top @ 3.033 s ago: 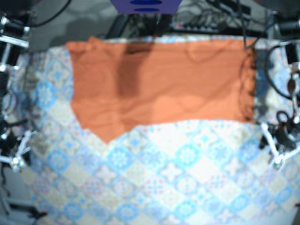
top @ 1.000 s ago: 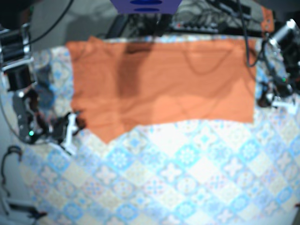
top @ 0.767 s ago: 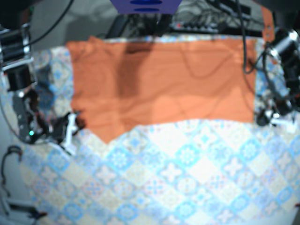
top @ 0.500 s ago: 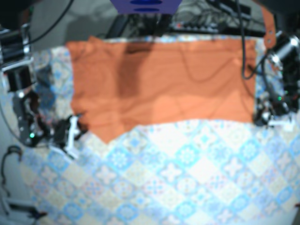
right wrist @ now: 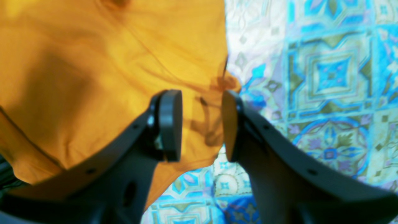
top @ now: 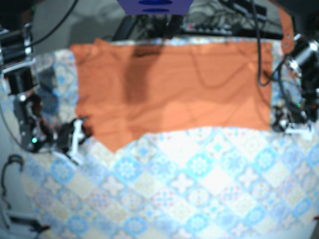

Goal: Fold the T-shirt properly
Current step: 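Lower both open grippers around the hem corners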

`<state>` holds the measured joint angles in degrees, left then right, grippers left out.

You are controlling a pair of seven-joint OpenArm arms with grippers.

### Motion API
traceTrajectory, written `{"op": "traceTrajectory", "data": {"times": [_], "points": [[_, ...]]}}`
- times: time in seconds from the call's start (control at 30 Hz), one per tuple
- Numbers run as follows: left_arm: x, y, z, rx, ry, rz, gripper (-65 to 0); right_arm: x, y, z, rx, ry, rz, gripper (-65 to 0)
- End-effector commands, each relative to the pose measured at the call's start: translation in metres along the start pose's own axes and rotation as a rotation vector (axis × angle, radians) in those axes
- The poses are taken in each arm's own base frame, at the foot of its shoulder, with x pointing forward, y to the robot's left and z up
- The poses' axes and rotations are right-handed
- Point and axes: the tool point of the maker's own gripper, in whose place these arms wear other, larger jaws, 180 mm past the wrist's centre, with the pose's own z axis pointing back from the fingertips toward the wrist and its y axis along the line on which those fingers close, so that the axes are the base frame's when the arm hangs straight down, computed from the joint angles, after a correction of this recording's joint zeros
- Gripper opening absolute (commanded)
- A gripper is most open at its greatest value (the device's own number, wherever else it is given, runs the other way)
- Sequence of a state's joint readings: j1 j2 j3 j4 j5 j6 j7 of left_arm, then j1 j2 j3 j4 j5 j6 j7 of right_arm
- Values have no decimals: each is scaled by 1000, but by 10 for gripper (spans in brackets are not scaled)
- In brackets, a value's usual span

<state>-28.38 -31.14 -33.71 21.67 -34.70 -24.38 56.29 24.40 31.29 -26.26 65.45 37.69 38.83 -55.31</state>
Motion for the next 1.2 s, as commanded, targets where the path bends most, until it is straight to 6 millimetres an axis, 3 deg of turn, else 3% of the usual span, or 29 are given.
{"op": "traceTrajectory", "data": {"times": [0.0, 0.27, 0.73, 0.97, 1.17], "points": [[18, -7, 7, -11, -40, -20, -398, 19, -11, 13, -24, -56, 12, -436], [-1, -15, -8, -16, 4, -32, -398, 24, -11, 13, -24, -82, 11, -436], [-27, -10, -20, 10, 65, -54, -397, 25, -11, 11, -21, -89, 6, -435], [-41, -12, -28, 2, 89, -48, -397, 27, -11, 12, -21, -99, 6, -366], [-43, -14, -29, -2, 92, -49, -397, 29, -10, 11, -19, -113, 7, -362]]}}
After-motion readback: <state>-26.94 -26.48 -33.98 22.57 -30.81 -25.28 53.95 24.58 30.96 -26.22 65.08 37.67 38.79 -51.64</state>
